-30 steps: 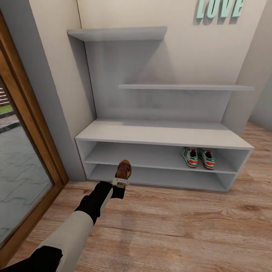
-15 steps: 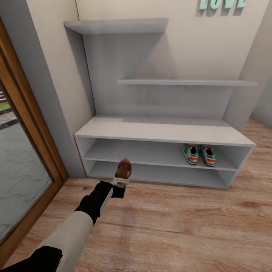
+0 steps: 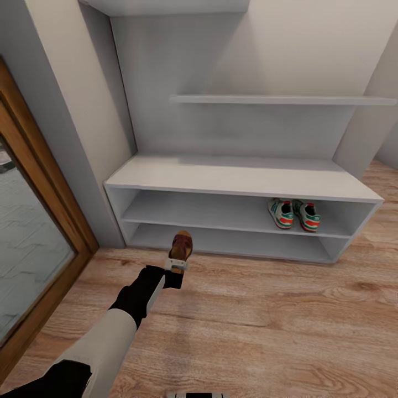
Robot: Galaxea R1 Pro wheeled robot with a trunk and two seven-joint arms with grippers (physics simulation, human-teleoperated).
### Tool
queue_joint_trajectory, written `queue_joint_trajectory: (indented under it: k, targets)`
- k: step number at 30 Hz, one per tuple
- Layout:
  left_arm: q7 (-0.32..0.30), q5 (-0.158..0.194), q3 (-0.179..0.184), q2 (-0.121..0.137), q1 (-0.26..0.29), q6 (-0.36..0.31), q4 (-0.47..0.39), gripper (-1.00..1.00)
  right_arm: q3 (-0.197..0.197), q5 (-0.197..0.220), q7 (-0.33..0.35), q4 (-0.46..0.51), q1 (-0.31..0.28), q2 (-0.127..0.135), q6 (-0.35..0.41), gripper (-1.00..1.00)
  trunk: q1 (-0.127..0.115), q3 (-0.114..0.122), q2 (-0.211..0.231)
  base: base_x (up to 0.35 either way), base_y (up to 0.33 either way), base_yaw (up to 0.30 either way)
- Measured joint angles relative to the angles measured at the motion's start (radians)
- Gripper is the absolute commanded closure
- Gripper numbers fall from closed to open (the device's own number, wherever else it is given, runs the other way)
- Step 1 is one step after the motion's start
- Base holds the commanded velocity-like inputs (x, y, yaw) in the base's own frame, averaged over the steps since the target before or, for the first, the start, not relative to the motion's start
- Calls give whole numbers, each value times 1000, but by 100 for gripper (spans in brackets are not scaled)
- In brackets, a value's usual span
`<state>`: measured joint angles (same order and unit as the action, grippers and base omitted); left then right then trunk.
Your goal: Pick up the two gym shoes and the two sandals from the corridor floor and place them onto the hallstand (shoe rack) in the corridor, making sure they are on the rack and not on the floor. Arrange them so the two gym shoes are next to each other and the two sandals are next to each other.
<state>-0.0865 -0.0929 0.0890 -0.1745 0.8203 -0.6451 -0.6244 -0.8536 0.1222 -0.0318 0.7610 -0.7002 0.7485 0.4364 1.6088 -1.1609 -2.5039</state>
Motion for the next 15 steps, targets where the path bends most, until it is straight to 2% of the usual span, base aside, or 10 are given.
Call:
queue_joint_trajectory:
  k: [8,10,15]
  targets:
    - [0,0,0,0,0,9,-2,100,0,-1,-1,0,0,0,0,100,0,-7,0,0,0,0]
    - [0,1,0,0,0,33,-1,100,0,-1,-1,0,0,0,0,100,0,-7,0,0,0,0]
    - [0,0,0,0,0,59,0,100,0,-1,0,0,0,0,0,100,0,-7,0,187,-106,0]
